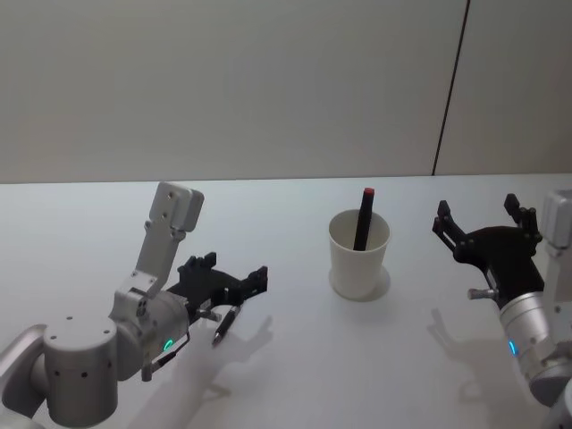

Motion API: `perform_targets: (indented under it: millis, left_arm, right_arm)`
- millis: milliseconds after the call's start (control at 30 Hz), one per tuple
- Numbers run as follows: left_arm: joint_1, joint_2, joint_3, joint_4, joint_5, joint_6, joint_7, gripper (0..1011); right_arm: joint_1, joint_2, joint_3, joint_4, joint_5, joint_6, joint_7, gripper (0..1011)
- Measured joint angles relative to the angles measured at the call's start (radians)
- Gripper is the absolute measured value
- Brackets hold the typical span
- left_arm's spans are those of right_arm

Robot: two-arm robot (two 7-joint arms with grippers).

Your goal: Place the pen into the pen holder.

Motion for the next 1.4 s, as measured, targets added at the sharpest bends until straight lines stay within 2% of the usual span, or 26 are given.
perform_targets:
  millis: [433, 1100, 1400]
  left_arm:
    - [-0.016, -0.014, 0.006, 0.075, 0.026, 0.021, -0.03, 1000]
    - [-0.023, -0.034, 0.012, 0.188, 0.034, -0.04, -0.052, 999]
    - [-0.03, -0.04, 0.013, 0.216, 0.049, -0.049, -0.052, 1000]
  right_arm:
    - [0.0, 0.0, 0.0, 0.0, 0.0, 0.0, 0.0, 1001]
    - [0.0, 0.0, 0.0, 0.0, 0.0, 0.0, 0.0, 1002]
    - [0.0, 0.0, 0.0, 0.0, 0.0, 0.0, 0.0, 1001]
